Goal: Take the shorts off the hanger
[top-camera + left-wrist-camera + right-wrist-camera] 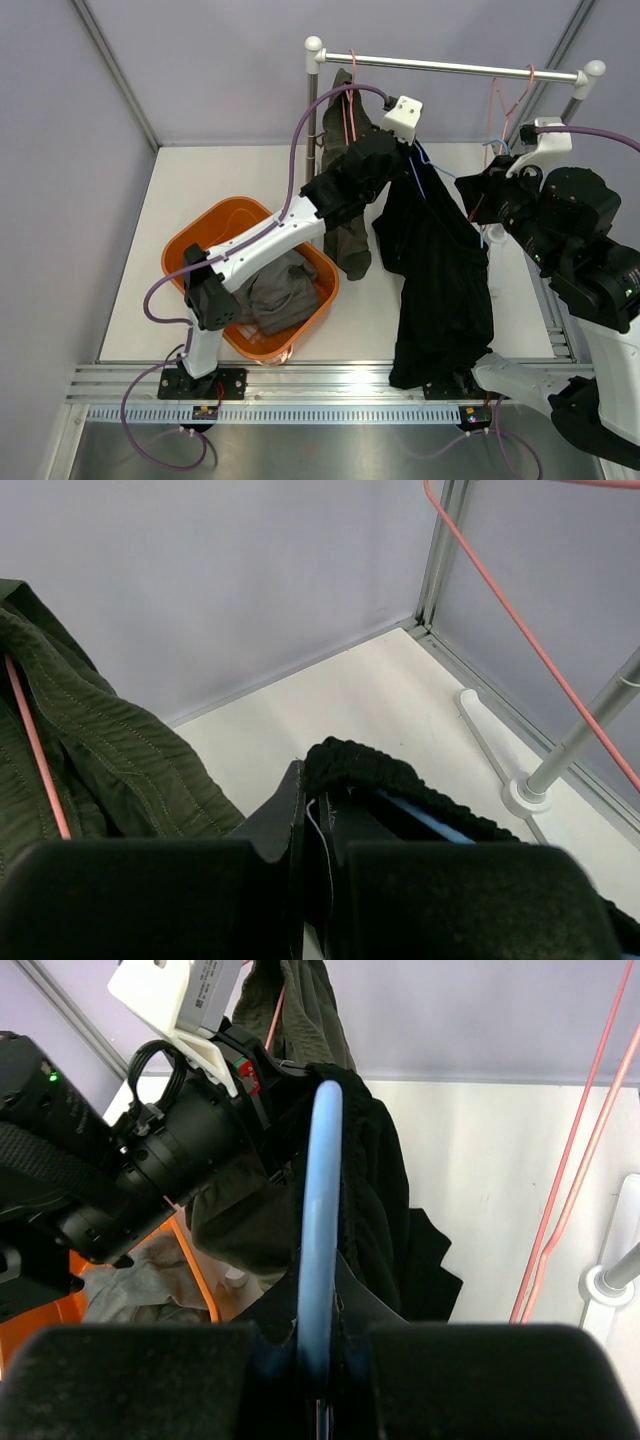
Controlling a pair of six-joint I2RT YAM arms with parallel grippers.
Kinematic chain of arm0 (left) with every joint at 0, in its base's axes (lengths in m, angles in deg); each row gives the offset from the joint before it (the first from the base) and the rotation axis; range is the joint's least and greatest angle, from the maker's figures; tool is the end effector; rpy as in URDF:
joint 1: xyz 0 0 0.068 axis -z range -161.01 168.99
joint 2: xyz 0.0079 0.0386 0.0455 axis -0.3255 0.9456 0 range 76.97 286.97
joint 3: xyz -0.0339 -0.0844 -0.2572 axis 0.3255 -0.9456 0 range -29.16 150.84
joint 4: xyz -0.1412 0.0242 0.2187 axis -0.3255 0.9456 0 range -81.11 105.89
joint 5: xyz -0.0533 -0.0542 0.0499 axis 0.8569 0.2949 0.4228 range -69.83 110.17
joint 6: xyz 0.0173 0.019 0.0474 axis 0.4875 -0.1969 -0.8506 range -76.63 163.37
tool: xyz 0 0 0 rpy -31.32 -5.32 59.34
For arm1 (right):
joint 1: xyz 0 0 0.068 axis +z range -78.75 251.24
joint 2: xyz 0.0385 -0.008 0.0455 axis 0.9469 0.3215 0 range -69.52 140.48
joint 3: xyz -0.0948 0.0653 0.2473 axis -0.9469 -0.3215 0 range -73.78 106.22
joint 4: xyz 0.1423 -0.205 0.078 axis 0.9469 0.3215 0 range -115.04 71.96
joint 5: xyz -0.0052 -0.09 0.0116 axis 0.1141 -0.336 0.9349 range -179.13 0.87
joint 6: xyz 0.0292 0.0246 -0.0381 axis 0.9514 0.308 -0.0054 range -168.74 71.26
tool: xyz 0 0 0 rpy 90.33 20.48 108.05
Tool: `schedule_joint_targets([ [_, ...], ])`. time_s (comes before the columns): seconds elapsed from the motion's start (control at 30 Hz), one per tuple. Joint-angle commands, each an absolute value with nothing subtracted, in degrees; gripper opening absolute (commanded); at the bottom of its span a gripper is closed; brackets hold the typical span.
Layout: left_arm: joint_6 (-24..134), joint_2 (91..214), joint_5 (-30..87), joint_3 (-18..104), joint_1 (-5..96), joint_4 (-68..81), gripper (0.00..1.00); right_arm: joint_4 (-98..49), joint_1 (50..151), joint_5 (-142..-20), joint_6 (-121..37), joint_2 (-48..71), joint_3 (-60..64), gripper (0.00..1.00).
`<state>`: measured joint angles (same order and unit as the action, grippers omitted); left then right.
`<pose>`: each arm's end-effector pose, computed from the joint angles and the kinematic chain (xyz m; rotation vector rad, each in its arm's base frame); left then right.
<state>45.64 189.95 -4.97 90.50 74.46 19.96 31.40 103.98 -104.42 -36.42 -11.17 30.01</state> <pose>0.2764 -0.3747 0.4365 0.4266 1.6002 -0.4083 0.1034 0.0554 0.5341 -0.1201 1.7639 0.3370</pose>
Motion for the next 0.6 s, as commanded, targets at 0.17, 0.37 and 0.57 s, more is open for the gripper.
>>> schedule_joint_targets([
  [0.17, 43.73, 191.49, -3.04, 91.08, 70.23, 19.35, 0.0, 30.77, 104.91, -103.54, -35.47, -14.5, 32.75, 0.0],
  [0.37, 42.07, 185.26, 5.65, 82.13, 70.76, 15.14, 0.0, 26.91, 104.91, -106.88, -36.08, -13.36, 30.99, 0.0],
  [0.57, 29.61, 172.78, 24.03, 70.17, 76.55, 11.26, 0.0, 22.44, 104.91, -115.3, -38.36, -9.59, 29.93, 0.0],
])
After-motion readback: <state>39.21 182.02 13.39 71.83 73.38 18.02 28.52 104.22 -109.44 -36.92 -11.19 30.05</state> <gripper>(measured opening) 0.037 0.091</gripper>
